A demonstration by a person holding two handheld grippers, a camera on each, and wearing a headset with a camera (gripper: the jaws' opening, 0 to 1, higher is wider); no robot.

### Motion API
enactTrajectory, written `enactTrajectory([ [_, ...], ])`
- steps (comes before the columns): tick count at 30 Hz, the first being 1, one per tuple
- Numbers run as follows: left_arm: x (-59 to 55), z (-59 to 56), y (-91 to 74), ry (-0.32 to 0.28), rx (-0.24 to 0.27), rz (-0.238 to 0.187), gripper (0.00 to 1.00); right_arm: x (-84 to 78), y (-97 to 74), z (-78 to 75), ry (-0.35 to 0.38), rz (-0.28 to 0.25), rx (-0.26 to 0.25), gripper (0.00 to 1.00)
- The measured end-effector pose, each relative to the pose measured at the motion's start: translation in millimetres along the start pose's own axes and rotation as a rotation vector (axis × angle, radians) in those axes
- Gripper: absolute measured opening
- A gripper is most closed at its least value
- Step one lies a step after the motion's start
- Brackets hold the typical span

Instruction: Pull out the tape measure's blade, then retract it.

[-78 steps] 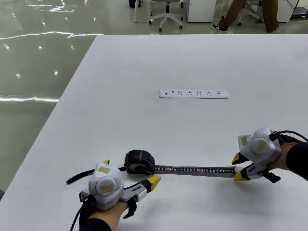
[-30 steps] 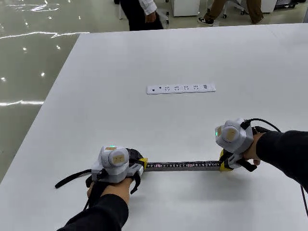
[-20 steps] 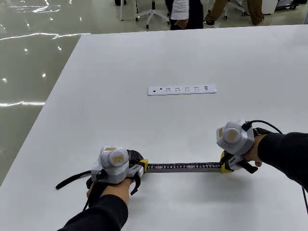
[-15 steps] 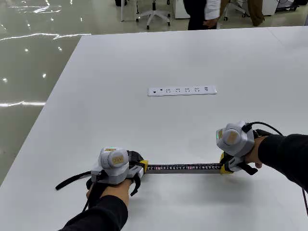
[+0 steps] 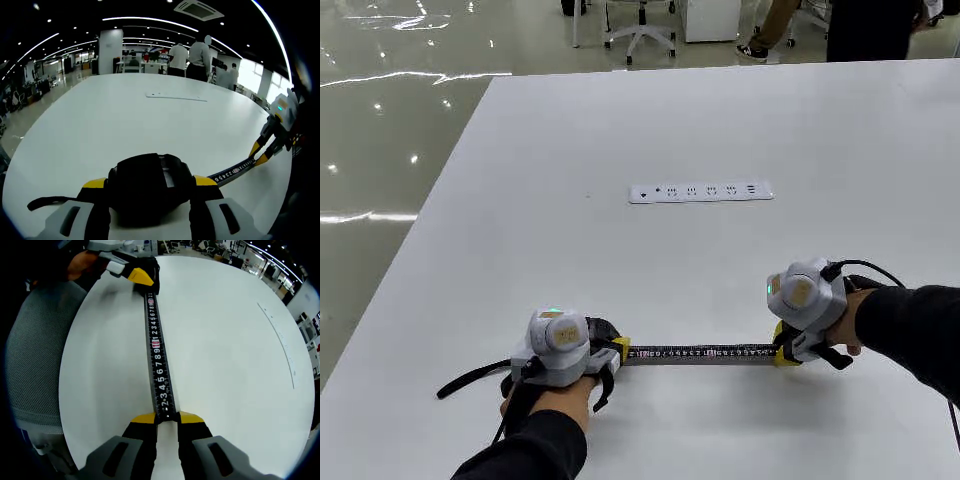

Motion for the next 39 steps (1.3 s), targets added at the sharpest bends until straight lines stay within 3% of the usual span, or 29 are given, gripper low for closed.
enactTrajectory([
  [39,-0.1,-2.3,0.6,-0.012,-0.003,0.011,0.61,29.1,9.4,-1.0,0.009,-0.042,-0.014,0.11],
])
Point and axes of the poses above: the centre of the closed fingertips' face, and the gripper's own axes: y roughly forward along the fingers, z roughly to its left, x roughly out of its top, the point moved 5 cm from there along -y, roughly backward along the fingers, and after that the axes turned 7 degrees about -y, right-handed, at the moved point
